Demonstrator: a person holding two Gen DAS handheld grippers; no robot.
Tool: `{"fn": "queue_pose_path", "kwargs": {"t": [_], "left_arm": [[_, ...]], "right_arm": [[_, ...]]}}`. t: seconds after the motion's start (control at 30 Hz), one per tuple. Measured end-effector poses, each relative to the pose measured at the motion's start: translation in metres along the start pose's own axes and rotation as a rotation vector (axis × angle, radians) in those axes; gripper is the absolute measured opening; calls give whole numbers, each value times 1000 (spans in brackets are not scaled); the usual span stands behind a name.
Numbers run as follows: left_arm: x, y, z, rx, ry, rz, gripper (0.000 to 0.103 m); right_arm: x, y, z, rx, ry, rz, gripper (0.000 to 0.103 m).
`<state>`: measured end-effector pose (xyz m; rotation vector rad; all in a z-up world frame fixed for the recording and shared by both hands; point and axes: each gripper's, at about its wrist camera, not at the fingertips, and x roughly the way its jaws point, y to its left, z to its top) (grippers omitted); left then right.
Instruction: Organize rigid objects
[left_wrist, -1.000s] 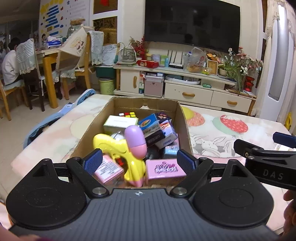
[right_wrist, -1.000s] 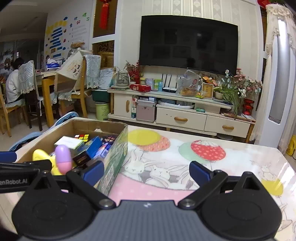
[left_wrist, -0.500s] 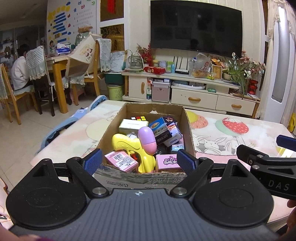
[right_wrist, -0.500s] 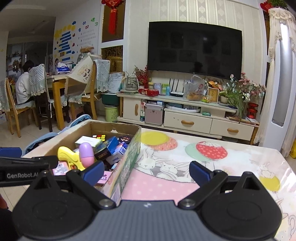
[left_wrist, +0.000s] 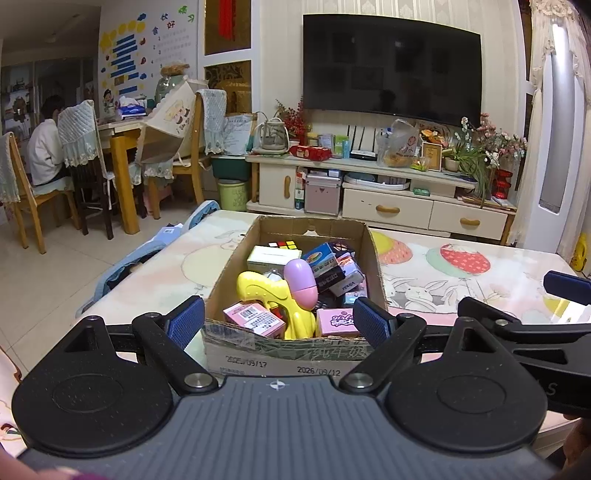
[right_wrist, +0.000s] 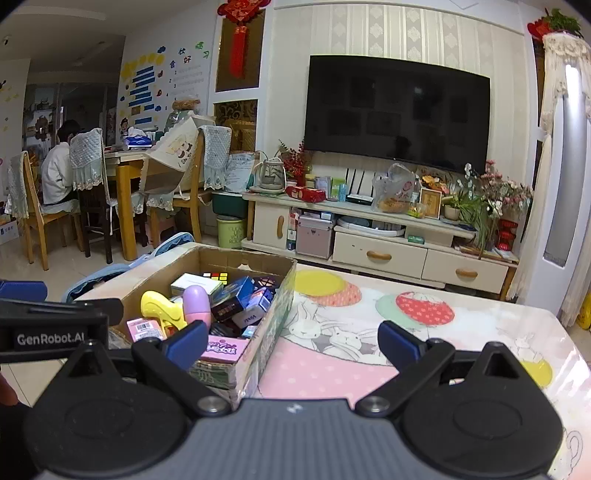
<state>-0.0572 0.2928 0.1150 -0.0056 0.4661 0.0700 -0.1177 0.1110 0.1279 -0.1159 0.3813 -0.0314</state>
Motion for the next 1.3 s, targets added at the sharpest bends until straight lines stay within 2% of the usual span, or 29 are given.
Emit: {"fn": "queue_pose_path", "kwargs": {"t": [0.5, 0.87, 1.13, 1.3], "left_arm": [[-2, -5, -6, 2, 0, 14, 103], [-1, -11, -9, 24, 13, 21, 103], [-2, -24, -12, 66, 12, 14, 103], [-3, -46, -7, 95, 6, -5, 103]], "right_arm": [[2, 7, -5, -18, -2, -17, 98], [10, -3, -10, -1, 14, -24, 98], [22, -22, -21, 35, 39, -36, 98], [22, -53, -28, 97, 6, -95, 99]]}}
